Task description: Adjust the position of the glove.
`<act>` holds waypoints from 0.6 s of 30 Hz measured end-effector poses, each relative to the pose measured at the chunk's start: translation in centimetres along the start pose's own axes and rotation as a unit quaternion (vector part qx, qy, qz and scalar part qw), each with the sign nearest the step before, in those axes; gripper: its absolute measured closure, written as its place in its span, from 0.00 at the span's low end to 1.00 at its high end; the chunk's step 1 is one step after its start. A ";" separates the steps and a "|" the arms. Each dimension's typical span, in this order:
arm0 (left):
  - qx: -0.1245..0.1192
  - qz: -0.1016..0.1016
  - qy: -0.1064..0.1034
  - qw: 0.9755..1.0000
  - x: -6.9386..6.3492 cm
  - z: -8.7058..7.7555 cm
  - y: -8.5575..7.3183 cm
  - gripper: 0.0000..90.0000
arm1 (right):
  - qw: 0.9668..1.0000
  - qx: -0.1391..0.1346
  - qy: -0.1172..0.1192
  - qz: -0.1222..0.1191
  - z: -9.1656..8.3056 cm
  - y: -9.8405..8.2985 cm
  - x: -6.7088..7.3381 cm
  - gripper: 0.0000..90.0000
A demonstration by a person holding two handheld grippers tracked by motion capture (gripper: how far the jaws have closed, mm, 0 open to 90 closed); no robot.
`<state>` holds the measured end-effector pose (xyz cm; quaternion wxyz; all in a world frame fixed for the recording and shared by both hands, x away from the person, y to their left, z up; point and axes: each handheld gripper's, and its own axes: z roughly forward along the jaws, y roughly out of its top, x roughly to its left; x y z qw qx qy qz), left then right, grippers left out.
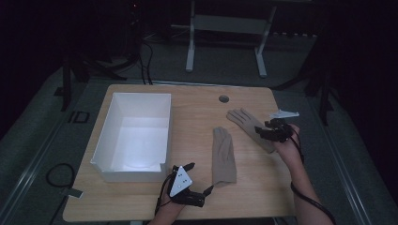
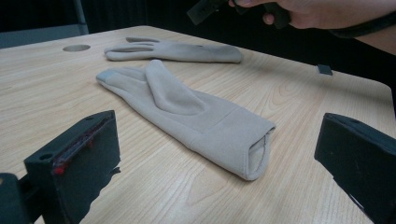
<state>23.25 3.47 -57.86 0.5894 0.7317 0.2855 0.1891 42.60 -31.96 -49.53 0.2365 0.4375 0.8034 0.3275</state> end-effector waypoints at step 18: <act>0.000 -0.003 -0.003 1.000 0.1 0.0 0.0 0.01 | 0.999 0.032 0.041 0.013 5.3 -0.5 -3.1 0.61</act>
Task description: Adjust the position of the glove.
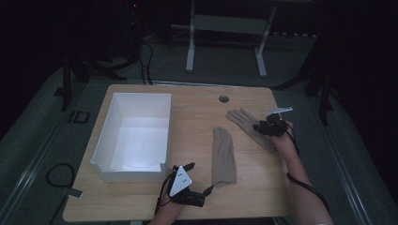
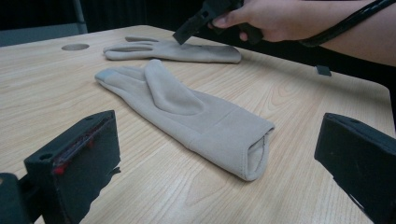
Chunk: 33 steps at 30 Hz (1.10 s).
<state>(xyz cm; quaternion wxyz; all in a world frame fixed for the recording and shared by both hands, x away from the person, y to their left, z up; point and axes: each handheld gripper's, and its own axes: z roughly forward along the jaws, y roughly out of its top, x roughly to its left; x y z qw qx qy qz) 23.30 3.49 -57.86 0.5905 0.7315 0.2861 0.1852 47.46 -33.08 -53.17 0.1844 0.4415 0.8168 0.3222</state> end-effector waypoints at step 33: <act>0.000 0.001 0.003 1.000 -0.1 0.0 0.0 0.01 | 0.980 -0.068 -0.102 0.155 -7.3 1.1 3.7 0.92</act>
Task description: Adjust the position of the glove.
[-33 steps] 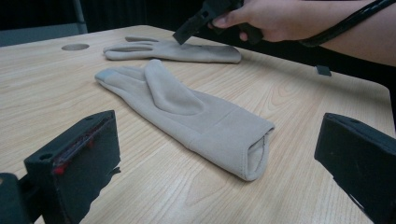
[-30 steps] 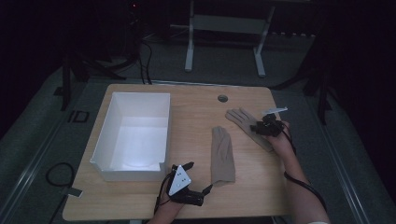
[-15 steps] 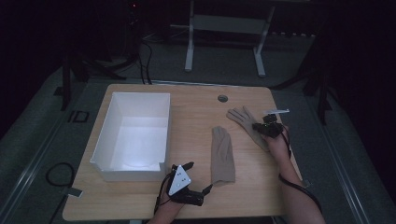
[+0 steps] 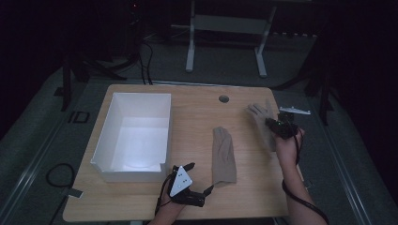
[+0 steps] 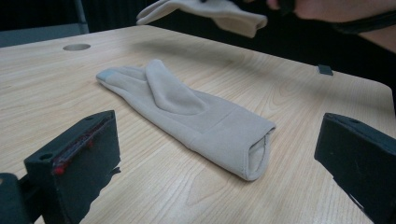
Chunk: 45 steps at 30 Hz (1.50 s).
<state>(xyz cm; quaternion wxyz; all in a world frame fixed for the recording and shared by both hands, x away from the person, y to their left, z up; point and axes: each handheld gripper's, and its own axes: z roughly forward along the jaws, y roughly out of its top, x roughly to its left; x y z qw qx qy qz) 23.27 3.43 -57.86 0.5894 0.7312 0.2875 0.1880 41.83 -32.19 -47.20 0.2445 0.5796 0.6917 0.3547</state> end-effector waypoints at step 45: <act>0.001 0.003 -0.003 1.000 -0.1 0.1 0.0 0.01 | 0.998 0.042 0.033 -0.021 -1.9 -8.4 -0.8 0.61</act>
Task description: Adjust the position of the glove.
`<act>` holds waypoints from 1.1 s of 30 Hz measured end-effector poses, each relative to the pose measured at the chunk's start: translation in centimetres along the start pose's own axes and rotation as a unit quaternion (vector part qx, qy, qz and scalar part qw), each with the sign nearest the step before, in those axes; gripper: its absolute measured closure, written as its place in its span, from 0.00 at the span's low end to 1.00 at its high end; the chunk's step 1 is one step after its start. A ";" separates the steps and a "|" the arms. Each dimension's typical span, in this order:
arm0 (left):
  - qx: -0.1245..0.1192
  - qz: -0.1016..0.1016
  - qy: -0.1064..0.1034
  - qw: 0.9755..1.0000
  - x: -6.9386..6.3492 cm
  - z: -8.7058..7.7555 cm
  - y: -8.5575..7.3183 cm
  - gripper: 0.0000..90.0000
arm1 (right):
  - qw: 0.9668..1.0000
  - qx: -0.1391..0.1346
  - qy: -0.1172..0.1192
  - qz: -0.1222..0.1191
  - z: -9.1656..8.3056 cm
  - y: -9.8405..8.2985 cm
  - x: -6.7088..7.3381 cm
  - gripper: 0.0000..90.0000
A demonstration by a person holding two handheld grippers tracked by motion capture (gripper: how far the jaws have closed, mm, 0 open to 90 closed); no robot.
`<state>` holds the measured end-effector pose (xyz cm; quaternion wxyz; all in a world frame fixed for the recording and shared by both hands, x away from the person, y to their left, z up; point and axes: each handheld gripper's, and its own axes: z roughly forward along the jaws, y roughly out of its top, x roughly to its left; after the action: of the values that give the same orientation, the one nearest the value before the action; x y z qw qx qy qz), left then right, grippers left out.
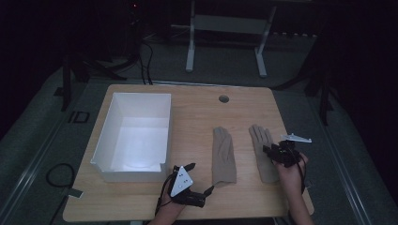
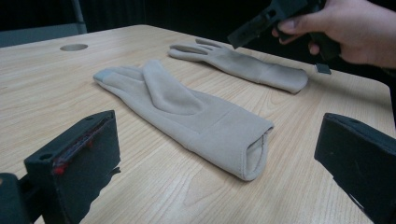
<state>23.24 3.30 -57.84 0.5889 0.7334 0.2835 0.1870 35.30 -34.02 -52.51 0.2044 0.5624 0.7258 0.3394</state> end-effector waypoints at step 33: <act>0.002 0.003 -0.008 1.000 -0.1 0.1 0.0 0.01 | 0.994 0.003 0.051 -0.099 2.3 -1.2 -2.4 0.93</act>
<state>23.26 3.17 -57.83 0.5890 0.7370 0.2766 0.1826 36.75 -35.86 -55.18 0.1983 0.4707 0.7880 0.3438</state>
